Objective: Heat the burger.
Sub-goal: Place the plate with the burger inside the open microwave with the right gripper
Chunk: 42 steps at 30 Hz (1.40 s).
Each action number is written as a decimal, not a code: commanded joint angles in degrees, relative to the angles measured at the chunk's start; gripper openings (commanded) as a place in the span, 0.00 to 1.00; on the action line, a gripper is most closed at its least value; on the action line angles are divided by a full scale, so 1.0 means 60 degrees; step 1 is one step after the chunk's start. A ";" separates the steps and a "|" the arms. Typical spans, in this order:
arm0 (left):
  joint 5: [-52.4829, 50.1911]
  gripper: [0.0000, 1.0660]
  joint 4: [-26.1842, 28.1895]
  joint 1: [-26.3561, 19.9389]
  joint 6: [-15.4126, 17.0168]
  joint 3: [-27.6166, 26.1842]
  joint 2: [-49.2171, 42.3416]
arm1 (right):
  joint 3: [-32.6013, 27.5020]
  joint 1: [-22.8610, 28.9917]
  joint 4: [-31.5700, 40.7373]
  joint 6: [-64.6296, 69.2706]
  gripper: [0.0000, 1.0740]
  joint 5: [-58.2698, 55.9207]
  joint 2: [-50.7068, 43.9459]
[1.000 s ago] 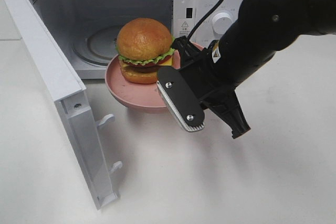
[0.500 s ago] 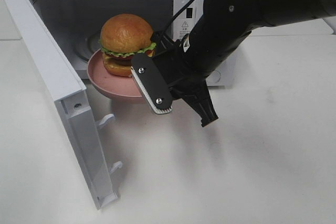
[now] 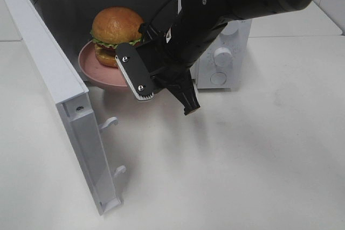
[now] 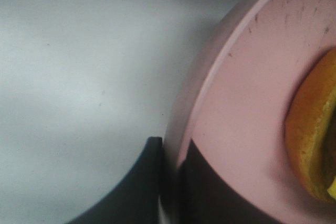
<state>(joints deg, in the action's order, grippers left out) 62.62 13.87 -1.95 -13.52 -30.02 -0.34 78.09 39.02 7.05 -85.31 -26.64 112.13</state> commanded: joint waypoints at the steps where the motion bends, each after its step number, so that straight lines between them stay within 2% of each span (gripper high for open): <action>1: -0.0076 0.94 0.0019 0.0029 0.0076 0.0019 -0.0162 | 0.0754 -0.0019 -0.0344 0.0420 0.00 0.0334 0.0229; 15: -0.0076 0.94 0.0019 0.0029 0.0076 0.0019 -0.0162 | 0.2702 -0.0057 -0.1509 0.1996 0.00 -0.0267 0.1537; 25: -0.0076 0.94 0.0019 0.0029 0.0076 0.0019 -0.0162 | 0.3552 -0.0057 -0.2034 0.2617 0.00 -0.0401 0.2215; 42: -0.0076 0.94 0.0019 0.0029 0.0076 0.0019 -0.0162 | 0.4994 -0.0172 -0.2110 0.2693 0.00 -0.0535 0.3180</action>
<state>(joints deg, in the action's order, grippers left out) 62.62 13.87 -1.95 -13.52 -30.02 -0.34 106.40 38.10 -4.58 -69.10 -32.89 131.61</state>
